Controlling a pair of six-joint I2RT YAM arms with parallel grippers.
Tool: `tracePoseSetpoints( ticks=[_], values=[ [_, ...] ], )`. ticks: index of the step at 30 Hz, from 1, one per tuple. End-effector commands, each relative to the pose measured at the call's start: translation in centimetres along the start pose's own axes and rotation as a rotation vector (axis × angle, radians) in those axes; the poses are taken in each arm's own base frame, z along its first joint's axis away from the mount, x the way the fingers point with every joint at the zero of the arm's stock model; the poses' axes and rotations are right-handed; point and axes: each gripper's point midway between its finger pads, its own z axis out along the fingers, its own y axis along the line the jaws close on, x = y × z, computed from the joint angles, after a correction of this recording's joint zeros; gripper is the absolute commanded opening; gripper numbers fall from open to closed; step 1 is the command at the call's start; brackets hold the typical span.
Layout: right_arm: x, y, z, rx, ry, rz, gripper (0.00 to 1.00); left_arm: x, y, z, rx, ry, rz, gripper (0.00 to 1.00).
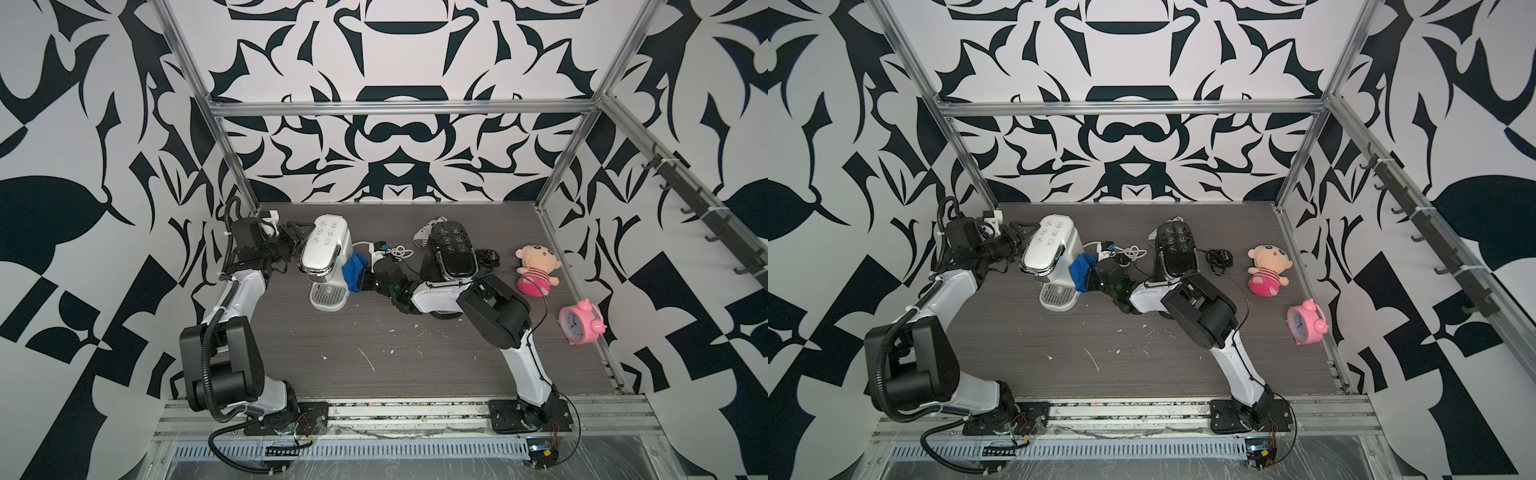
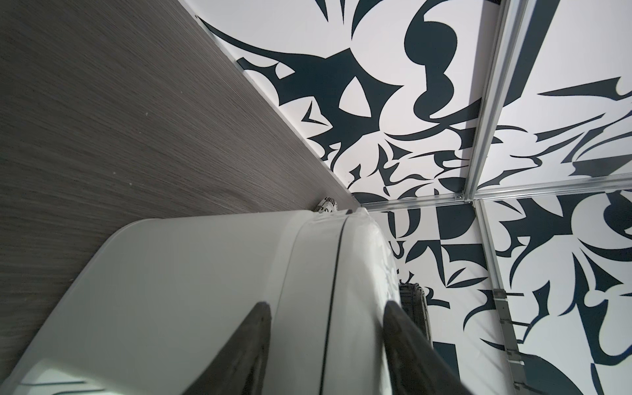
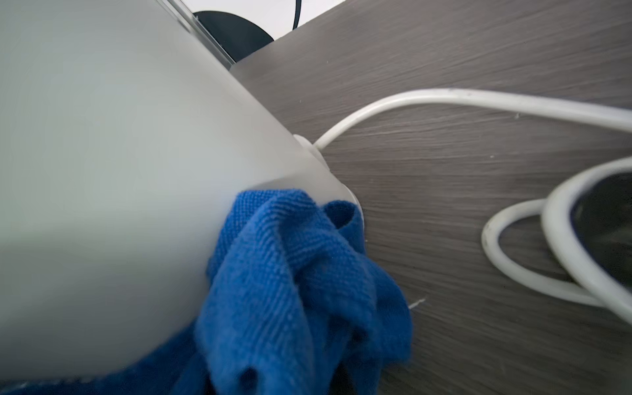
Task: Wipe the surface of a coffee machine
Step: Wipe the dirt from the surface of the coffee machine.
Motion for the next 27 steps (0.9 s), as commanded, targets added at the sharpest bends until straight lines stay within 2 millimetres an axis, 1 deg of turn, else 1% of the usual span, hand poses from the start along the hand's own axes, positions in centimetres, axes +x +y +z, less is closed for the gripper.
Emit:
tracePoseSetpoints(
  ticks=[1, 5, 7, 9, 11, 14, 16, 18, 23, 25, 27],
  values=[
    [-5.3, 5.0, -2.0, -0.094, -0.09, -0.011, 0.0, 0.9, 0.0, -0.2, 0.006, 0.023, -0.012, 0.56],
    [-8.3, 7.8, -3.7, -0.149, -0.136, -0.05, 0.0, 1.0, 0.0, -0.3, 0.006, 0.023, -0.014, 0.56],
    [-9.4, 9.3, -4.5, -0.19, -0.16, -0.066, 0.0, 1.1, 0.0, -0.3, 0.007, 0.027, -0.015, 0.55],
    [-10.2, 10.5, -4.9, -0.231, -0.177, -0.084, 0.0, 1.1, 0.0, -0.3, 0.005, 0.025, -0.014, 0.56],
    [-10.4, 10.7, -5.0, -0.244, -0.193, -0.102, 0.0, 1.2, 0.1, -0.4, 0.003, 0.026, -0.016, 0.55],
    [-9.1, 9.1, -3.6, -0.209, -0.167, -0.122, 0.0, 1.3, 0.2, -0.3, 0.001, 0.028, -0.019, 0.55],
    [-7.2, 7.4, -2.1, -0.175, -0.124, -0.131, 0.0, 1.3, 0.3, -0.3, 0.001, 0.029, -0.021, 0.55],
    [-5.3, 6.0, -1.1, -0.162, -0.087, -0.127, 0.0, 1.3, 0.2, -0.3, 0.003, 0.029, -0.018, 0.54],
    [-1.2, 2.9, 0.9, -0.128, -0.005, -0.125, 0.0, 1.4, 0.4, -0.3, 0.0, 0.03, -0.023, 0.54],
    [-0.1, 1.9, 1.4, -0.104, 0.023, -0.137, 0.0, 1.4, 0.4, -0.3, 0.0, 0.033, -0.026, 0.53],
    [0.3, 1.6, 1.6, -0.086, 0.044, -0.156, 0.0, 1.4, 0.4, -0.3, 0.0, 0.03, -0.025, 0.53]
  ],
)
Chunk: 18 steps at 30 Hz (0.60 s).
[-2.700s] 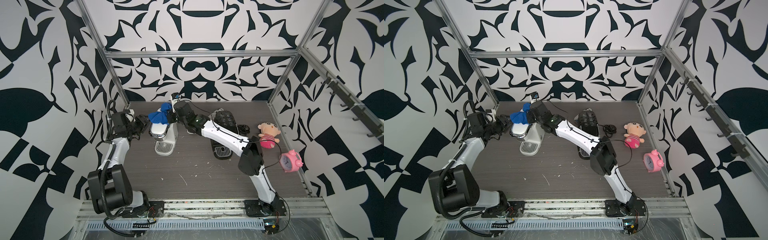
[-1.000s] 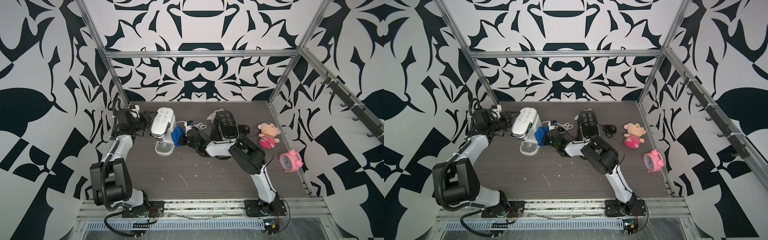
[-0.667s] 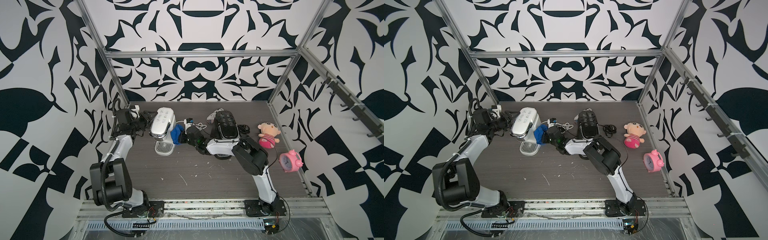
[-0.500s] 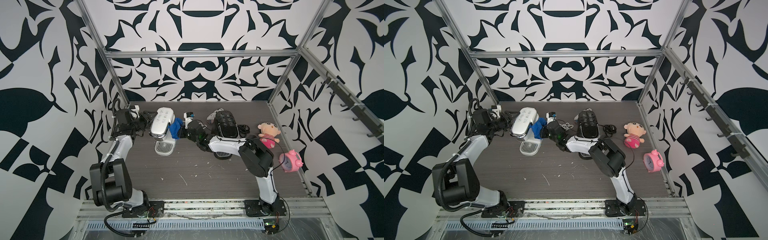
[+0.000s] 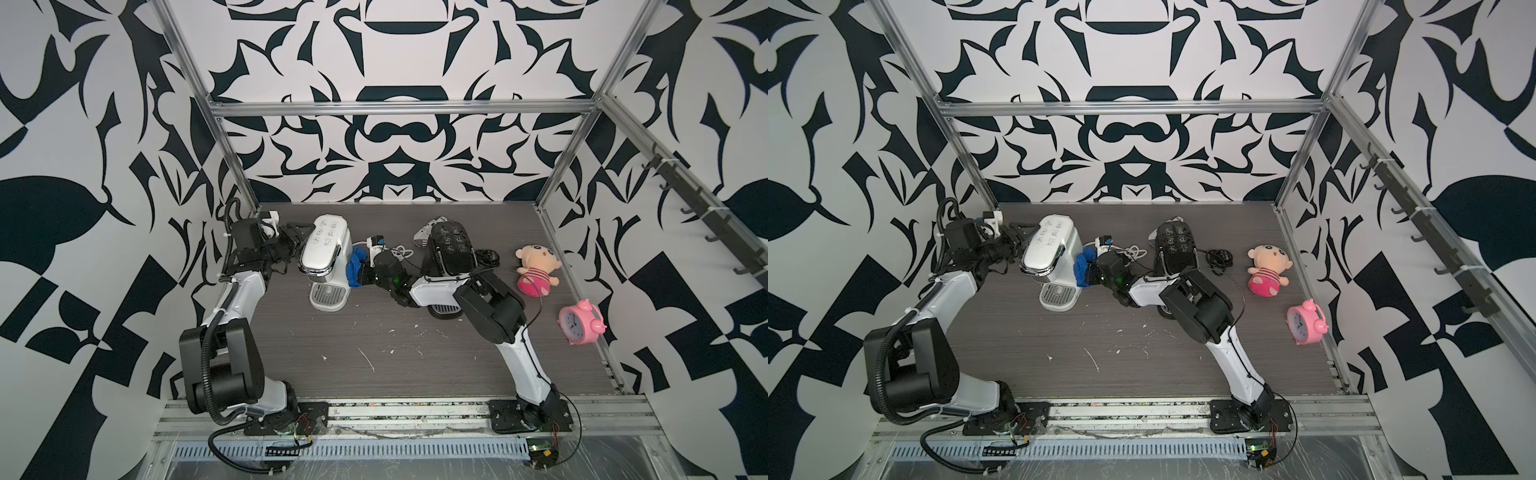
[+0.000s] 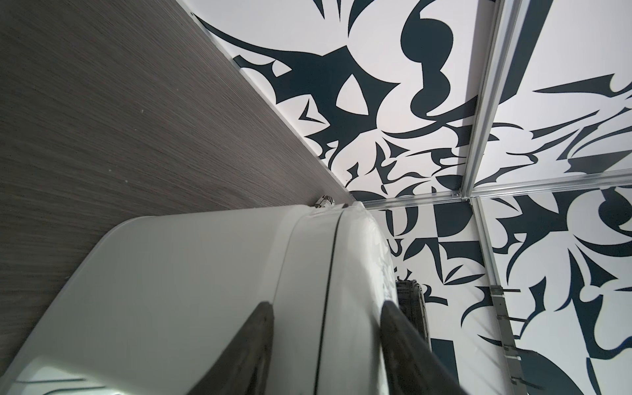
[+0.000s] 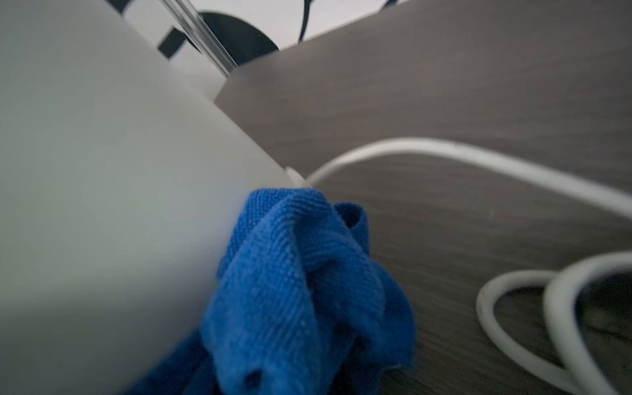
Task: Wipe the surface of a coffee machine
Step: Wipe the dirt from the surface of the coffee machine.
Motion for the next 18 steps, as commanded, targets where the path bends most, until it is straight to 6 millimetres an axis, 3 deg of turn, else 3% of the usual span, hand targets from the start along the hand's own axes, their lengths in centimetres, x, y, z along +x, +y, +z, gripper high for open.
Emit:
tracePoseSetpoints(
  ticks=[1, 3, 9, 11, 15, 18],
  values=[
    [-0.4, 3.2, -0.5, -0.079, 0.018, -0.067, 0.0, 1.1, 0.6, -0.1, -0.01, 0.027, -0.032, 0.53],
    [-1.1, 3.7, -0.8, -0.071, 0.025, -0.1, 0.0, 1.1, 0.5, -0.1, -0.008, 0.026, -0.029, 0.53],
    [-7.0, 7.7, -4.0, -0.13, -0.087, -0.148, 0.0, 1.1, 0.6, -0.1, -0.009, 0.027, -0.033, 0.53],
    [-8.2, 8.9, -4.8, -0.17, -0.125, -0.16, 0.0, 1.1, 0.6, -0.1, -0.01, 0.027, -0.034, 0.53],
    [-7.7, 9.6, -4.6, -0.223, -0.146, -0.177, 0.0, 1.1, 0.7, -0.1, -0.013, 0.027, -0.037, 0.53],
    [-4.6, 7.5, -2.6, -0.192, -0.081, -0.181, 0.0, 1.2, 0.7, 0.0, -0.013, 0.028, -0.036, 0.53]
  ],
)
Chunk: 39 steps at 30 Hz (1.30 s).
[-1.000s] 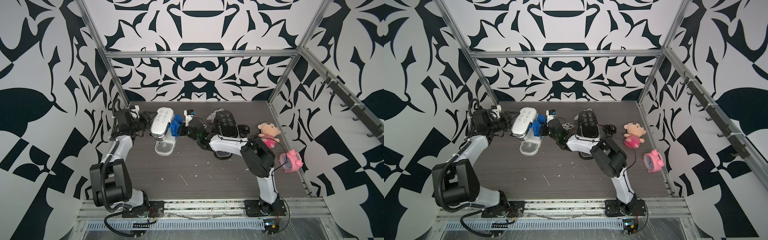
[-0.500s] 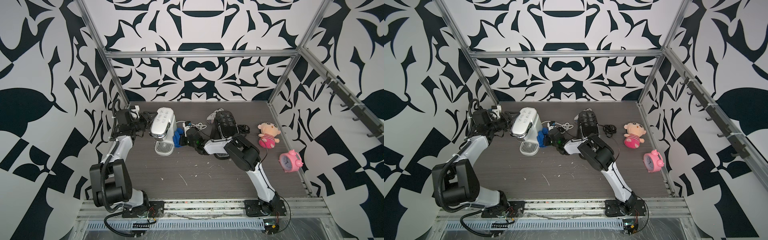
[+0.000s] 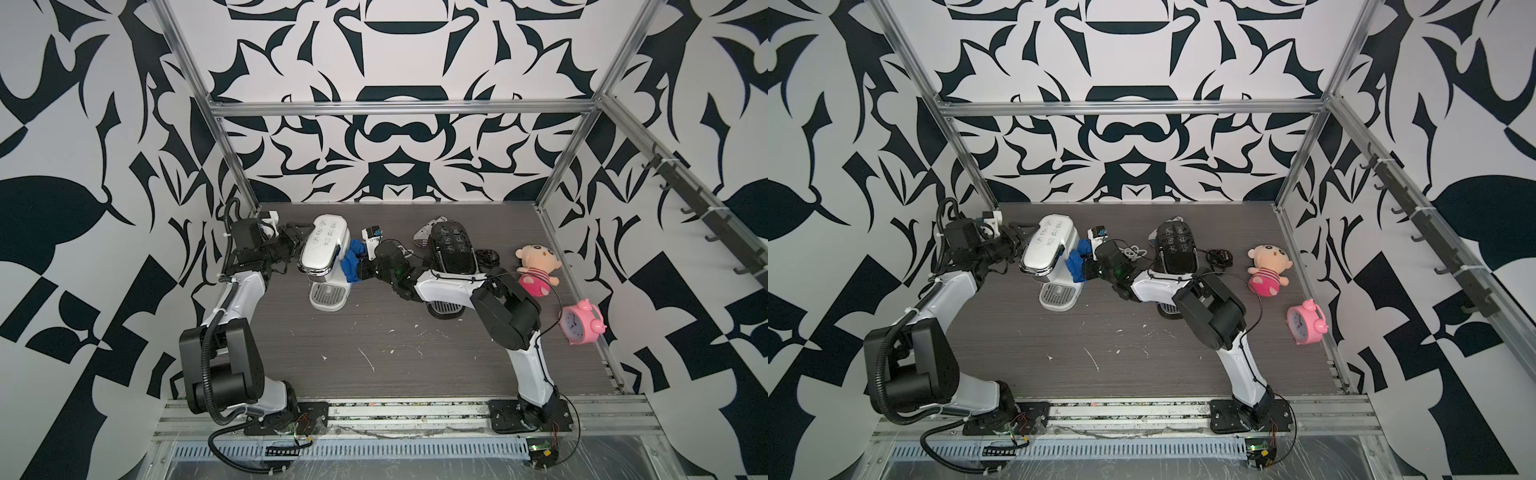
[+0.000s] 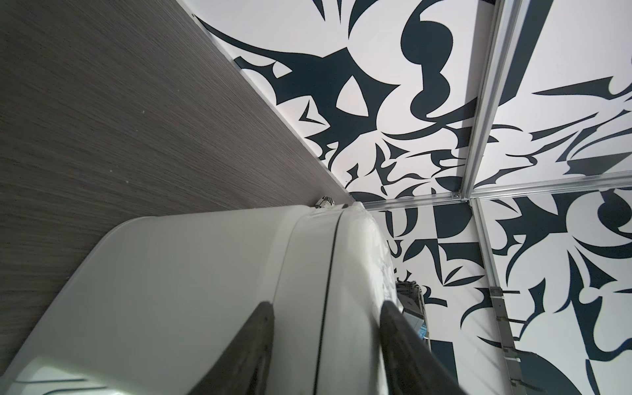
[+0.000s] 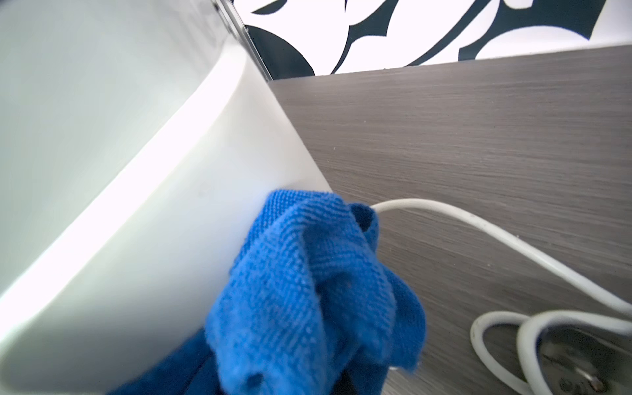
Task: Wipe the surface of a coffee machine
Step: Wipe the dirt from the surface of the coffee machine.
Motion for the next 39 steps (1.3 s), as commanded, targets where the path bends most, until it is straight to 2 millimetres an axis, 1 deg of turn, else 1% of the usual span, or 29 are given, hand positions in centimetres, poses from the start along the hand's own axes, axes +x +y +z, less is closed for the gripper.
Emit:
tracePoseSetpoints(
  ticks=[1, 3, 6, 8, 9, 10, 11, 13, 15, 16, 17, 18, 20, 21, 22, 23, 25, 27, 28, 30, 33, 36, 39],
  values=[
    [0.9, 2.5, 1.2, -0.116, -0.019, -0.034, 0.0, 1.2, 0.7, 0.0, -0.012, 0.032, -0.031, 0.53],
    [3.6, 1.1, 2.0, -0.092, 0.025, -0.016, 0.0, 1.2, 0.8, 0.0, -0.014, 0.031, -0.032, 0.53],
    [6.4, -0.7, 2.8, -0.053, 0.076, 0.001, 0.0, 1.2, 0.8, 0.0, -0.014, 0.031, -0.035, 0.53],
    [7.2, -1.3, 2.9, -0.032, 0.099, -0.003, 0.0, 1.2, 0.8, 0.0, -0.014, 0.031, -0.038, 0.53],
    [7.0, -1.3, 2.7, -0.026, 0.101, -0.009, 0.0, 1.2, 0.9, 0.0, -0.014, 0.032, -0.039, 0.53],
    [6.5, -1.1, 2.5, -0.023, 0.099, -0.015, 0.0, 1.3, 0.8, 0.0, -0.013, 0.032, -0.038, 0.53],
    [5.7, -0.8, 2.2, -0.017, 0.088, -0.023, 0.0, 1.3, 0.8, 0.0, -0.013, 0.033, -0.039, 0.53],
    [3.4, 0.0, 1.4, -0.012, 0.058, -0.041, 0.0, 1.3, 0.7, 0.0, -0.011, 0.033, -0.037, 0.53],
    [0.1, 1.7, 0.3, -0.026, 0.009, -0.054, 0.0, 1.3, 0.6, -0.1, -0.01, 0.031, -0.033, 0.53],
    [-1.2, 2.5, -0.2, -0.039, -0.015, -0.058, 0.0, 1.3, 0.6, -0.1, -0.01, 0.031, -0.033, 0.53],
    [-2.8, 3.5, -0.9, -0.061, -0.048, -0.062, 0.0, 1.4, 0.7, -0.1, -0.011, 0.031, -0.037, 0.53],
    [-3.9, 4.7, -1.6, -0.089, -0.078, -0.074, 0.0, 1.4, 0.7, 0.0, -0.012, 0.032, -0.036, 0.52],
    [-4.8, 6.5, -2.4, -0.127, -0.115, -0.099, 0.0, 1.4, 0.8, 0.0, -0.012, 0.032, -0.038, 0.53],
    [-4.8, 7.0, -2.5, -0.137, -0.122, -0.107, 0.0, 1.4, 0.8, 0.0, -0.012, 0.032, -0.039, 0.52],
    [-4.4, 7.0, -2.4, -0.136, -0.118, -0.114, 0.0, 1.4, 0.9, 0.0, -0.013, 0.033, -0.043, 0.52],
    [-3.5, 6.6, -2.0, -0.125, -0.103, -0.111, 0.0, 1.4, 0.9, 0.0, -0.011, 0.033, -0.045, 0.52],
    [-1.2, 5.2, -1.1, -0.089, -0.054, -0.087, 0.0, 1.4, 0.9, 0.1, -0.008, 0.034, -0.049, 0.52],
    [1.6, 3.5, -0.3, -0.051, -0.013, -0.06, 0.0, 1.6, 1.1, 0.1, -0.012, 0.035, -0.056, 0.52],
    [2.7, 3.0, -0.1, -0.04, 0.003, -0.041, 0.0, 1.5, 1.1, 0.0, -0.012, 0.034, -0.057, 0.52],
    [4.9, 2.6, 0.2, -0.04, 0.034, -0.013, 0.0, 1.6, 1.1, 0.1, -0.012, 0.035, -0.059, 0.52],
    [7.0, 3.5, 0.5, -0.049, 0.078, -0.016, 0.0, 1.6, 1.1, 0.1, -0.011, 0.032, -0.059, 0.52],
    [8.7, 4.5, 0.5, -0.057, 0.117, -0.028, 0.0, 1.6, 1.1, 0.1, -0.01, 0.032, -0.061, 0.52],
    [10.0, 5.4, 0.1, -0.069, 0.144, -0.021, 0.0, 1.6, 1.0, 0.0, -0.008, 0.032, -0.06, 0.51]
  ],
)
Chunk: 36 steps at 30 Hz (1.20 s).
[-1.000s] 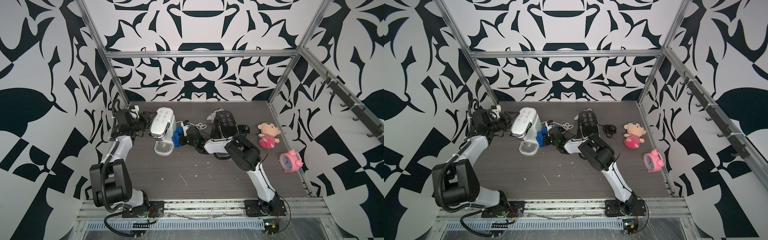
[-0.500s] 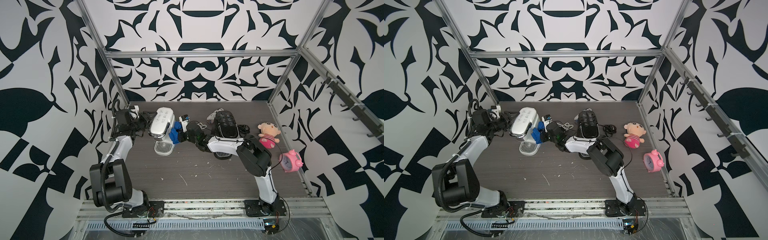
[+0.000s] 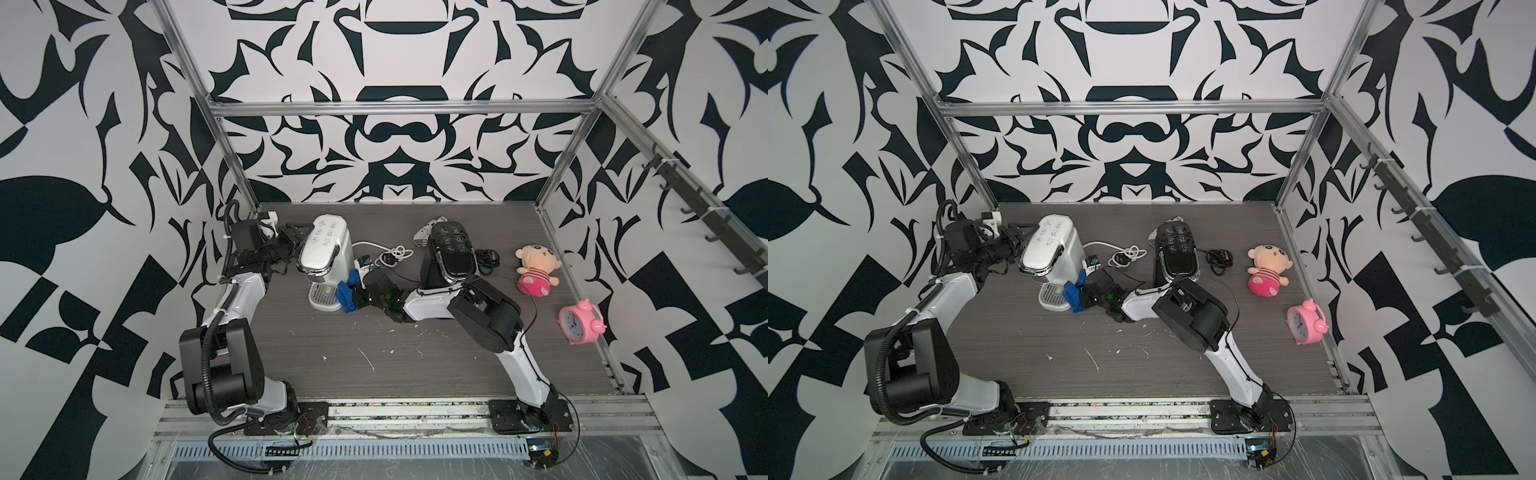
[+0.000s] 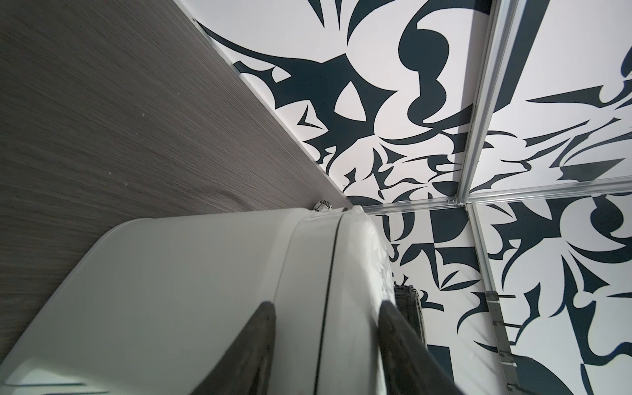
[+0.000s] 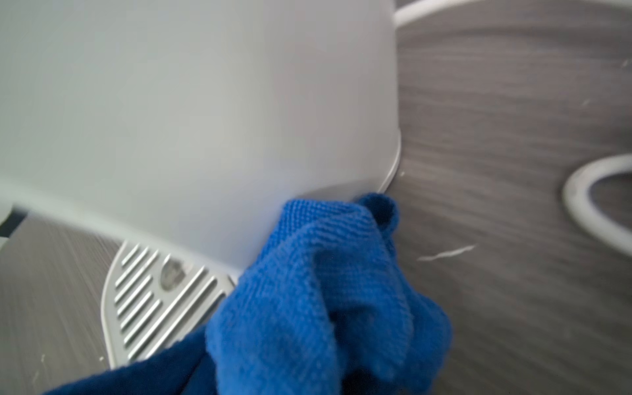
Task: Wipe the surface of a coffee machine
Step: Wipe the dirt from the surface of the coffee machine.
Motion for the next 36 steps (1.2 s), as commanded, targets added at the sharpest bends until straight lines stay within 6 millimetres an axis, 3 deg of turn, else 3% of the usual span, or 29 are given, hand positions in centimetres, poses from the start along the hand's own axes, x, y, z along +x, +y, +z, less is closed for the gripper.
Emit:
tracePoseSetpoints(
  ticks=[1, 12, 15, 18, 23, 28, 36],
  values=[
    [-0.3, 5.5, -1.6, -0.142, -0.011, 0.005, 0.0, 1.8, 0.9, 0.0, -0.017, 0.051, -0.047, 0.51],
    [3.2, 9.9, -3.6, -0.206, 0.058, -0.005, 0.0, 2.1, 0.8, 0.1, -0.017, 0.055, -0.045, 0.51],
    [3.8, 9.8, -3.3, -0.209, 0.07, 0.031, 0.0, 2.2, 0.9, 0.1, -0.02, 0.056, -0.049, 0.51],
    [3.8, 7.7, -3.2, -0.178, 0.063, 0.083, 0.0, 2.2, 1.0, 0.1, -0.023, 0.057, -0.051, 0.51],
    [1.9, 3.0, -3.6, -0.111, 0.026, 0.155, 0.0, 2.3, 1.0, 0.1, -0.024, 0.058, -0.051, 0.51],
    [-1.5, 0.1, -3.7, -0.07, -0.03, 0.155, 0.0, 2.3, 0.8, 0.0, -0.02, 0.058, -0.046, 0.51],
    [-7.9, -0.7, -3.7, -0.067, -0.12, 0.115, 0.0, 3.8, 0.9, 0.1, -0.051, 0.09, -0.026, 0.51]
  ],
)
